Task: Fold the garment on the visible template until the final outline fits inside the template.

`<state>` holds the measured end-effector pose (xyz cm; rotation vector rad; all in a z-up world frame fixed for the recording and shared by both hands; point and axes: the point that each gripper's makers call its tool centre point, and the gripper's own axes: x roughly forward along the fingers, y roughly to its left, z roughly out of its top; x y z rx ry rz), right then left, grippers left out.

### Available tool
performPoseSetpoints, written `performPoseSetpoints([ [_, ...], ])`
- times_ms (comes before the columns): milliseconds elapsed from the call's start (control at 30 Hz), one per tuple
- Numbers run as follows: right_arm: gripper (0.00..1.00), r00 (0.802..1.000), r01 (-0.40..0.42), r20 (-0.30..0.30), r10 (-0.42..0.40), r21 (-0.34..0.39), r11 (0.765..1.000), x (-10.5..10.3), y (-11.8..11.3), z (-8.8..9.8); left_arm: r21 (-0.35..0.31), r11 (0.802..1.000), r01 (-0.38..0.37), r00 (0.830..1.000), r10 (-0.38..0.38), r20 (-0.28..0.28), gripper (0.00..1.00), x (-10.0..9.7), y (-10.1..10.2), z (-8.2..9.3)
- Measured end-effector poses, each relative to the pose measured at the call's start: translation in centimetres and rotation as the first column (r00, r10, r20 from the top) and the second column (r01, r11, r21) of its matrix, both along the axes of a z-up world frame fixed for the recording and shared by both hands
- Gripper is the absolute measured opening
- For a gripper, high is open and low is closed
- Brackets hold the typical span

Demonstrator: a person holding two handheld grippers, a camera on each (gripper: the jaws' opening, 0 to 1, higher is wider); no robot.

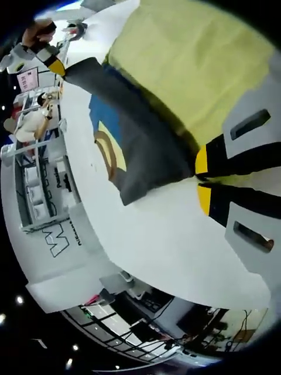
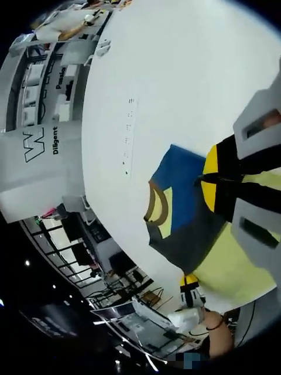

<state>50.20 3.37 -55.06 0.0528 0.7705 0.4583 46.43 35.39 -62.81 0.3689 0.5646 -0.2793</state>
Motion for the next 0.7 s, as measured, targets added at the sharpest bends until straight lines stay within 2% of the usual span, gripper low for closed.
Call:
performPoseSetpoints([
  [33,0.0,1.0,-0.001,-0.008,0.001,-0.003,1.0,-0.1,-0.1,-0.3,-0.037,0.999,0.004,1.0,-0.005,-0.029,0.12,-0.4,-0.1,0.1],
  [100,0.0,1.0,-0.003,-0.018,0.003,0.0,1.0,-0.2,-0.1,-0.6,-0.168,0.986,0.0,0.997,-0.012,-0.074,0.22,-1.1,-0.9,0.6],
  [133,0.0,1.0,-0.005,-0.021,0.005,0.002,1.0,-0.3,-0.1,-0.7,-0.19,0.982,0.002,0.998,-0.014,-0.064,0.25,-1.1,-0.9,1.1],
  [267,0.0,1.0,-0.004,-0.027,0.004,0.003,1.0,-0.3,-0.2,-0.9,-0.184,0.983,0.018,0.998,-0.028,-0.054,0.24,-1.1,-0.7,1.7],
  [300,0.0,0.999,-0.004,-0.038,0.004,0.005,1.0,-0.5,-0.2,-1.2,-0.265,0.964,0.032,0.999,-0.041,-0.027,0.23,-0.2,-1.3,3.5],
  [400,0.0,0.999,-0.002,-0.039,0.002,0.005,1.0,-0.5,-0.3,-1.3,-0.26,0.965,0.033,0.999,-0.042,-0.028,0.22,0.3,-1.3,3.5],
  [533,0.0,0.999,-0.001,-0.046,0.001,0.005,1.0,-0.7,-0.3,-1.4,-0.255,0.966,0.036,0.998,-0.049,-0.045,0.2,3.2,-2.2,2.8],
  [700,0.0,0.999,-0.003,-0.049,0.003,0.003,1.0,-0.7,-0.3,-1.5,-0.239,0.971,0.028,0.996,-0.047,-0.074,0.18,5.3,-2.6,1.8],
])
